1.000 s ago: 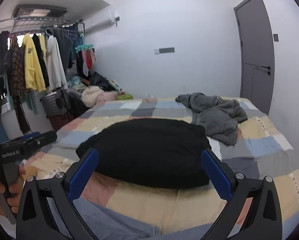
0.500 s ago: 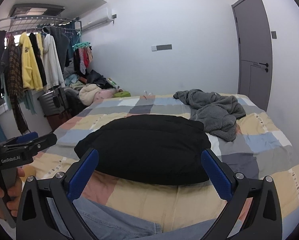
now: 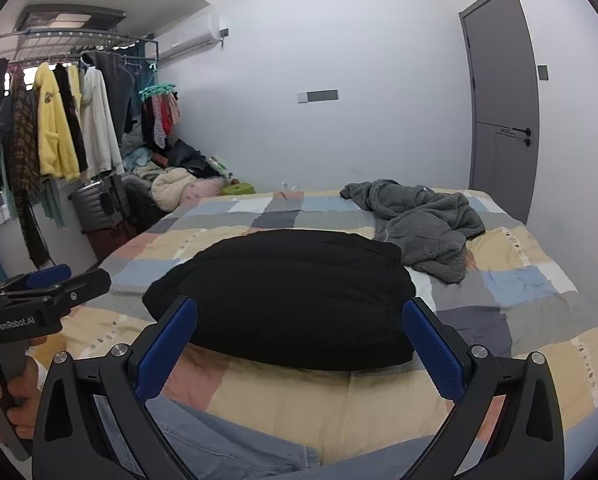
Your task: Fold large clothes
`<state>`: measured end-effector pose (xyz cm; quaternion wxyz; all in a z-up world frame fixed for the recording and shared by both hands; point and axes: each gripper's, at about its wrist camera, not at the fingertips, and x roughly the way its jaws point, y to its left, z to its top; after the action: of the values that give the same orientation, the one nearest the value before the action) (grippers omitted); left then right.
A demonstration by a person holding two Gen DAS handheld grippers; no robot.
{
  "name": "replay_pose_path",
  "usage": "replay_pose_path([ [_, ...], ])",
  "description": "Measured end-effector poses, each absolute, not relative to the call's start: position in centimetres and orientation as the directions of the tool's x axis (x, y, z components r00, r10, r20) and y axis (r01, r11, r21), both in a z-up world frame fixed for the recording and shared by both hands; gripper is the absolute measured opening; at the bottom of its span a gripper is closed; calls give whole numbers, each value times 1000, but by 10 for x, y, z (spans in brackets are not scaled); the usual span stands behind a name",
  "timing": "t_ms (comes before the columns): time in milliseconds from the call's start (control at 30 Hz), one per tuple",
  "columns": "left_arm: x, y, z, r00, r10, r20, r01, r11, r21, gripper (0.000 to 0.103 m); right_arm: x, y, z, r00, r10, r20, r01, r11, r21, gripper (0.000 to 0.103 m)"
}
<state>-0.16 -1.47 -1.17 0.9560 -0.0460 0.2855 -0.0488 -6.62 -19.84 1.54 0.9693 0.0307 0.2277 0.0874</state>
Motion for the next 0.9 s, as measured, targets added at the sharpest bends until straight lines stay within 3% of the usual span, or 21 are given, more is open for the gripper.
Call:
replay_pose_path([
  [900, -1, -12, -18, 835, -108, -539, 42, 990, -133, 103, -67, -202, 13, 877, 164, -451, -135, 986, 96, 103],
])
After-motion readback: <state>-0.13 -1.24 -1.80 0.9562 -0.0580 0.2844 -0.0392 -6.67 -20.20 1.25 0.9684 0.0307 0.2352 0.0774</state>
